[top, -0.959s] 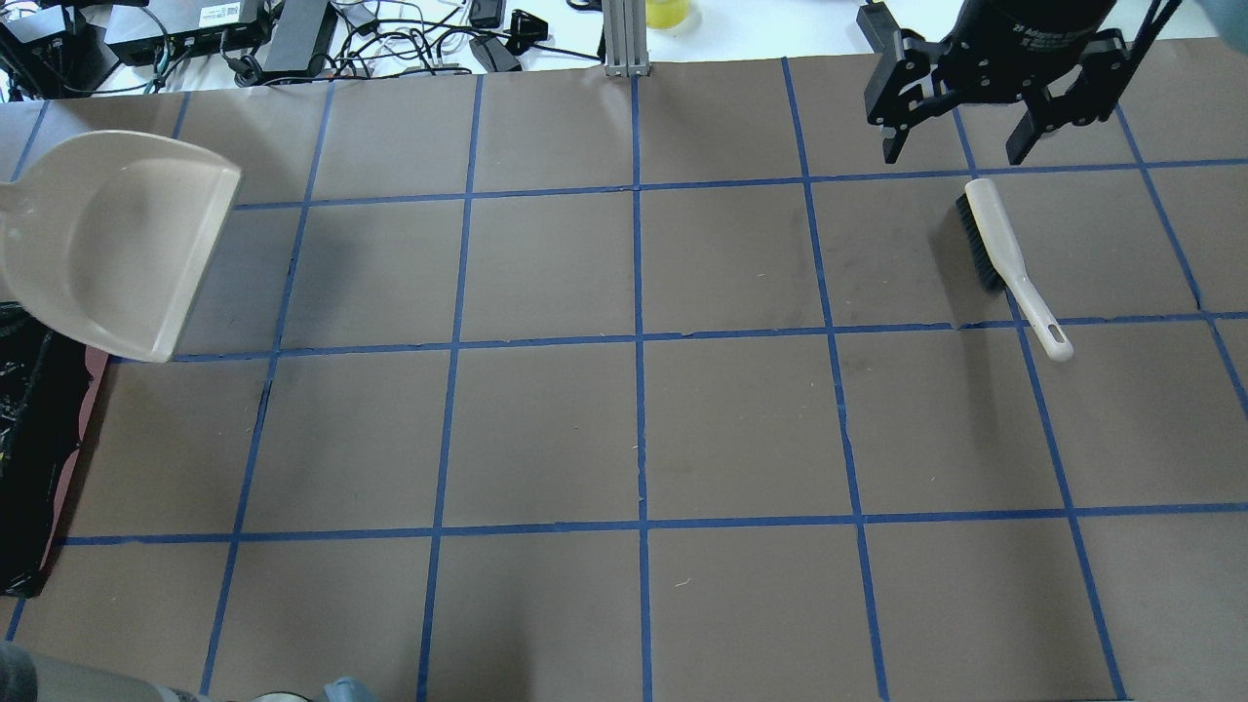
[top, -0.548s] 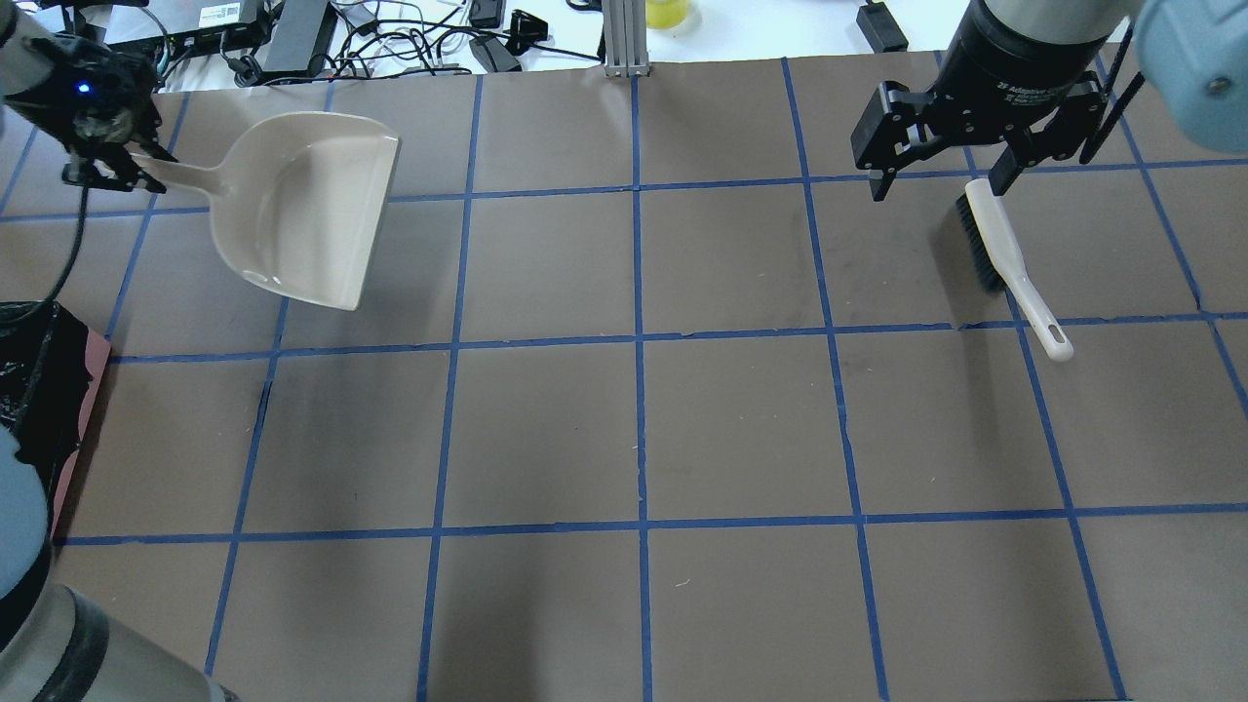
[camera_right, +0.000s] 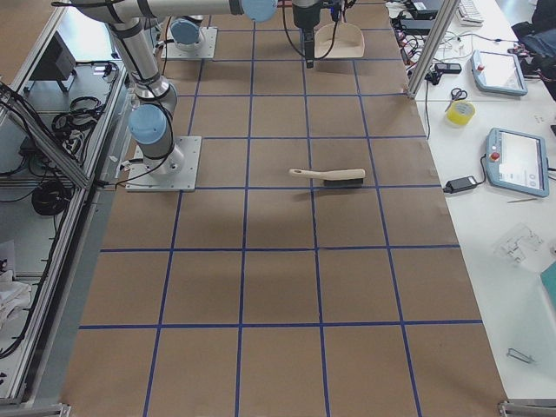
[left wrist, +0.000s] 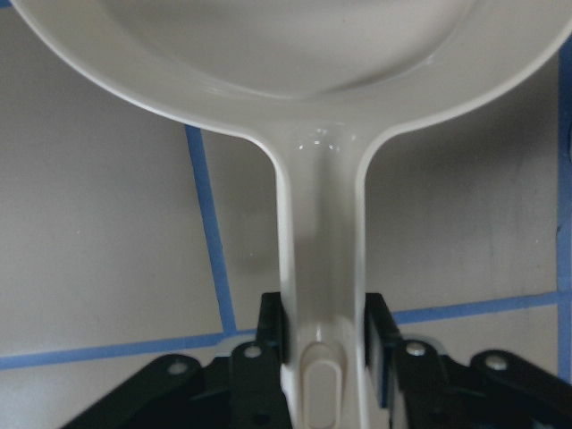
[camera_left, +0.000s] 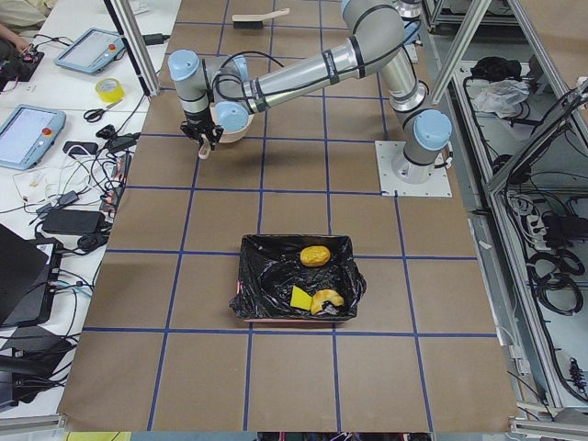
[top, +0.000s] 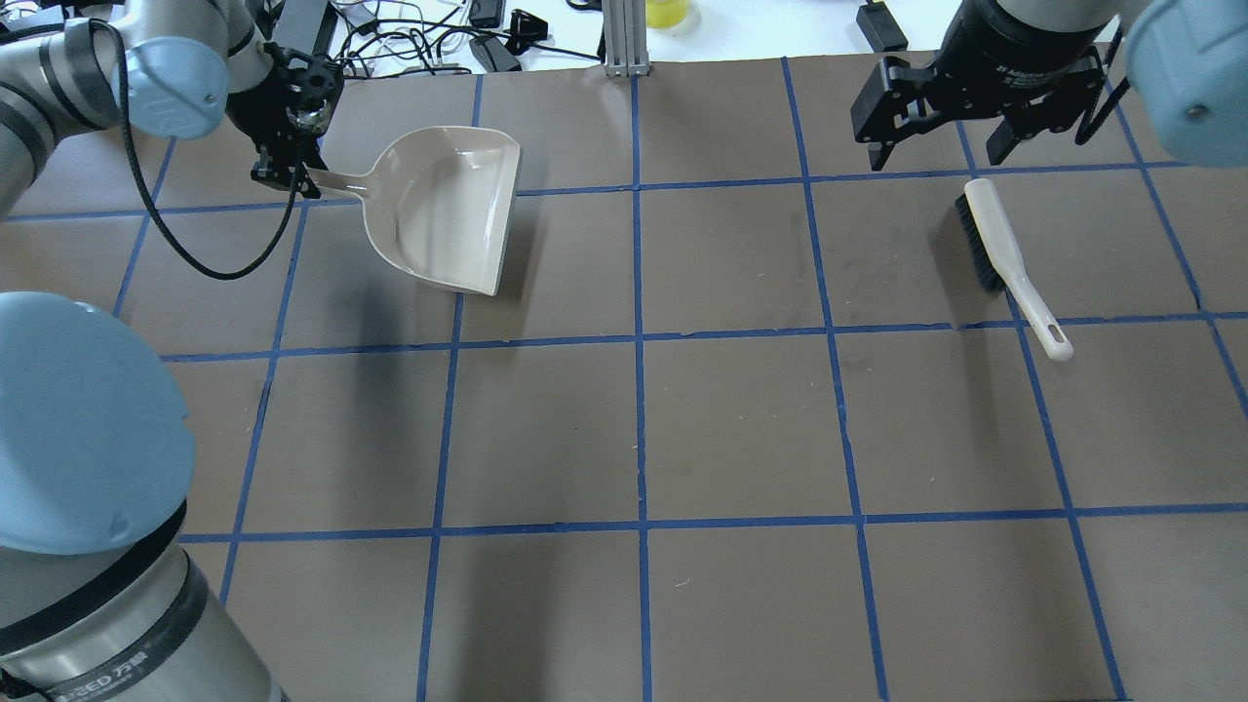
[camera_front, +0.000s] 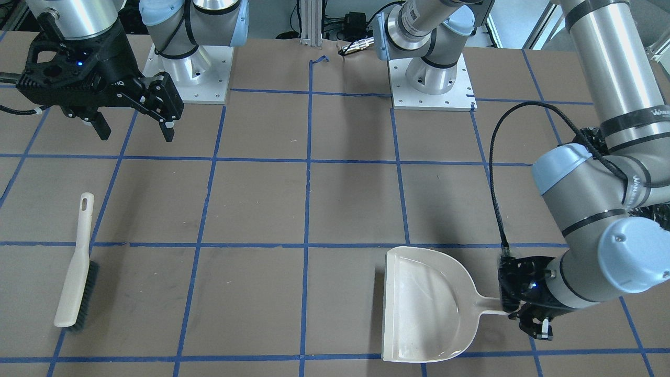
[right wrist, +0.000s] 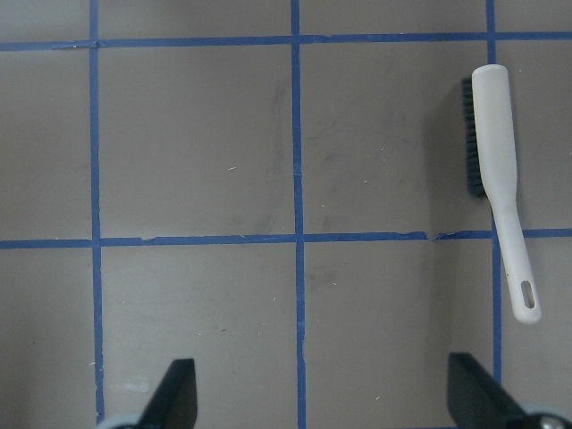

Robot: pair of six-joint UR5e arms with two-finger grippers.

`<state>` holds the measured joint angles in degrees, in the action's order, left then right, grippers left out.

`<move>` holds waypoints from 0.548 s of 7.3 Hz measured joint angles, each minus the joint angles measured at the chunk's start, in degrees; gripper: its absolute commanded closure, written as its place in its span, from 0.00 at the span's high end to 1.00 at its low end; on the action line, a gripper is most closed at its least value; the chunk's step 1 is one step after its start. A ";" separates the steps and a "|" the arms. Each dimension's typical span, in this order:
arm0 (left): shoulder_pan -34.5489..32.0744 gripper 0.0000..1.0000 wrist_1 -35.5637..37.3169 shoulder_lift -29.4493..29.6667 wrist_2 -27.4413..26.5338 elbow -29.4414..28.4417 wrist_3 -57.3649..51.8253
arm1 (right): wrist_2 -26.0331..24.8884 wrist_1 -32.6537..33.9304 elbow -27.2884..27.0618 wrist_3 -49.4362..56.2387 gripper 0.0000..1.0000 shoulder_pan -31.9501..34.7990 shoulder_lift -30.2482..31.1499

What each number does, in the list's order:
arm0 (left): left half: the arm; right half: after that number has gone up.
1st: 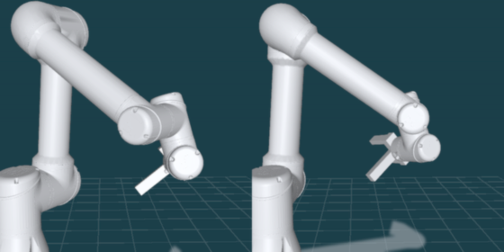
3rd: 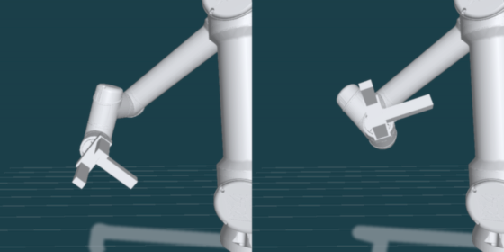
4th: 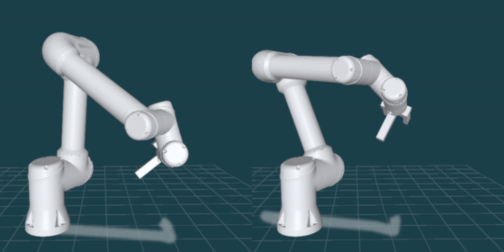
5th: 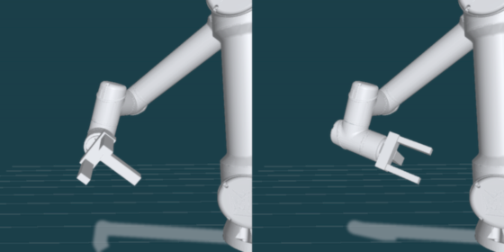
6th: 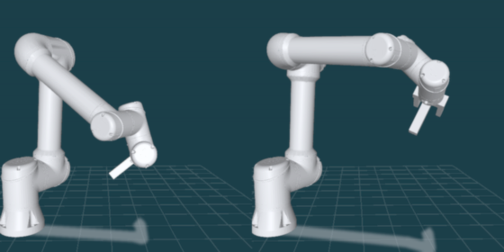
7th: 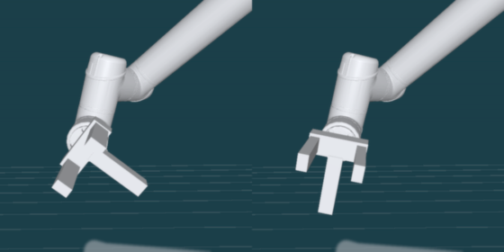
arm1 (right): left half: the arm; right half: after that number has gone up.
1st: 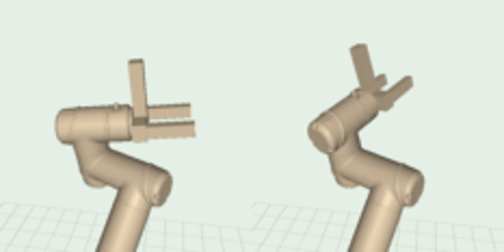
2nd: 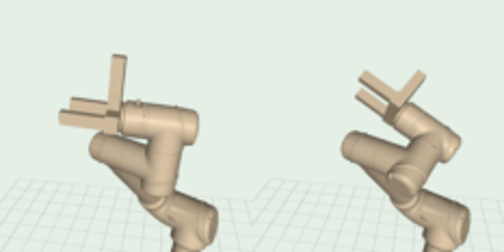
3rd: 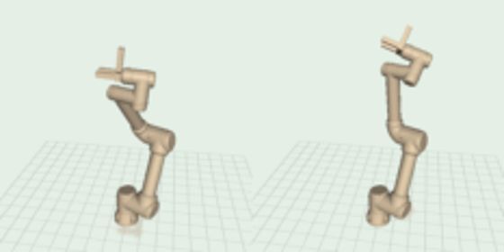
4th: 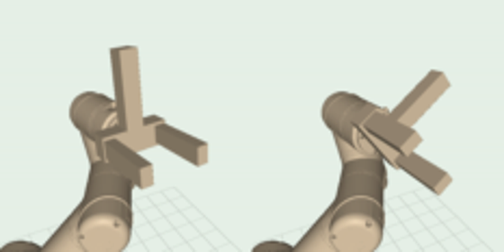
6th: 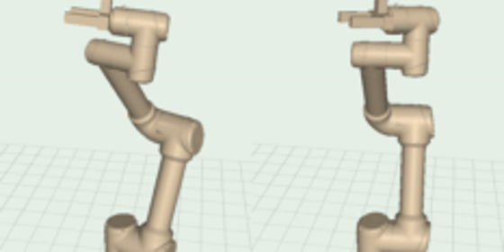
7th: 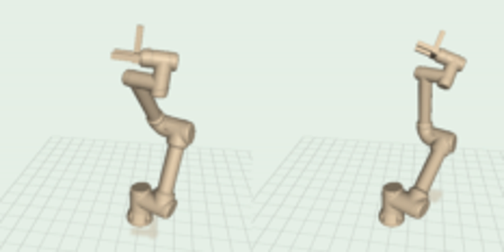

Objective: Sweep and dump trash into bin
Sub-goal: 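Bring the empty dustpan back onto the table with the left gripper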

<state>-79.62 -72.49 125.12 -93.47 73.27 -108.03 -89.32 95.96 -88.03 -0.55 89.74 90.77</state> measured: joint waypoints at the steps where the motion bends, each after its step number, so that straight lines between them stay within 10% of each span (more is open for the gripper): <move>1: -1.04 0.00 -0.23 0.84 -1.68 0.08 0.76 | 1.38 -0.06 0.13 -0.83 1.00 0.00 -0.01; 4: -2.08 0.00 -1.79 1.46 -2.51 0.26 3.64 | 1.54 -0.61 0.31 -2.20 1.00 0.00 0.04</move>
<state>-81.70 -74.28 126.57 -95.98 73.53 -104.40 -87.77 95.34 -87.73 -2.75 89.74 90.81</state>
